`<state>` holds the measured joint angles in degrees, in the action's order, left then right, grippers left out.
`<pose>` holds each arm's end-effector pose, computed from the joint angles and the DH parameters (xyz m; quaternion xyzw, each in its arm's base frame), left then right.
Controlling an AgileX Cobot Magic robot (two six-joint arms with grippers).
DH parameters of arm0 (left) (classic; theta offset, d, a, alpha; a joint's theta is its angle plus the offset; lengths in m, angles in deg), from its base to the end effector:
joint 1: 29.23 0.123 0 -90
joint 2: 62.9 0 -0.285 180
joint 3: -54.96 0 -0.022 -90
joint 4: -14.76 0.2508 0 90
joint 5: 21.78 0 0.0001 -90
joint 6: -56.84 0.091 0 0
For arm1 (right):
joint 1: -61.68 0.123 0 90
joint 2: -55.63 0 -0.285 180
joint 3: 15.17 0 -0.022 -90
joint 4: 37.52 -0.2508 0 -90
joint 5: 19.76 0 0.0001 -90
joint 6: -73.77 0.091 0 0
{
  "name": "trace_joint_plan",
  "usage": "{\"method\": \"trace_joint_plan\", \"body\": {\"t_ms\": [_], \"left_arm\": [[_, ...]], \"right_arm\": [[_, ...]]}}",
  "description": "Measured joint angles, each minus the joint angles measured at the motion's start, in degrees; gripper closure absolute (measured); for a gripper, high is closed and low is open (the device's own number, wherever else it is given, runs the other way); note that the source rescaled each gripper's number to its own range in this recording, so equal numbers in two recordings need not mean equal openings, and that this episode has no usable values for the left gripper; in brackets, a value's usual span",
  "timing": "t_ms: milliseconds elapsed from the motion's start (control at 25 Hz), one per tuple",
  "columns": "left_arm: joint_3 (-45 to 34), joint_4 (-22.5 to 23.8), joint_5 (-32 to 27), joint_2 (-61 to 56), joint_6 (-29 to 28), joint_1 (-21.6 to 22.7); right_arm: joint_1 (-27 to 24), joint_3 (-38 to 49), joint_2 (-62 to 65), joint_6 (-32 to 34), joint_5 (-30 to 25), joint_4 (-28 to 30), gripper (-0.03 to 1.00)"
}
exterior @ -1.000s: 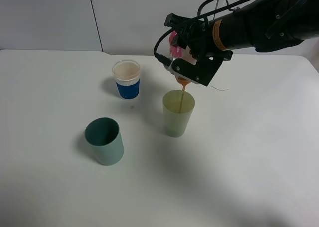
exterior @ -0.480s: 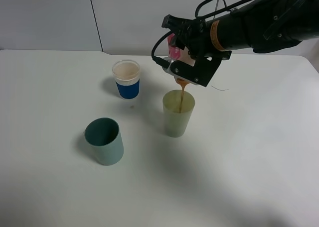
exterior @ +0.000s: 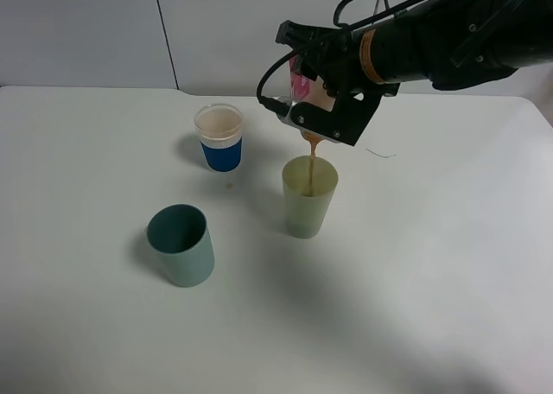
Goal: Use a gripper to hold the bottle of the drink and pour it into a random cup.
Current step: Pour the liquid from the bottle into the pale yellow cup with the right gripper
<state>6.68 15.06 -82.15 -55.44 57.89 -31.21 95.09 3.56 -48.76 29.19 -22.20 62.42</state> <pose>-0.0060 0.0006 0.2792 0.0223 0.8483 -0.0017 0.5291 0.3105 0.2001 0.2313 -0.8770 0.0258 -0.4057 0.2559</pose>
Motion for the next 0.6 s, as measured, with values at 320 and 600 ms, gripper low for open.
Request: {"method": "trace_joint_plan", "body": {"t_ms": [320, 600], "left_arm": [[0.00, 0.00, 0.00, 0.00, 0.00, 0.00], [0.00, 0.00, 0.00, 0.00, 0.00, 0.00]], "right_arm": [[0.68, 0.00, 0.02, -1.34, -0.96, -0.18, 0.97], [0.97, 0.00, 0.02, -2.53, -1.51, -0.18, 0.97]]}}
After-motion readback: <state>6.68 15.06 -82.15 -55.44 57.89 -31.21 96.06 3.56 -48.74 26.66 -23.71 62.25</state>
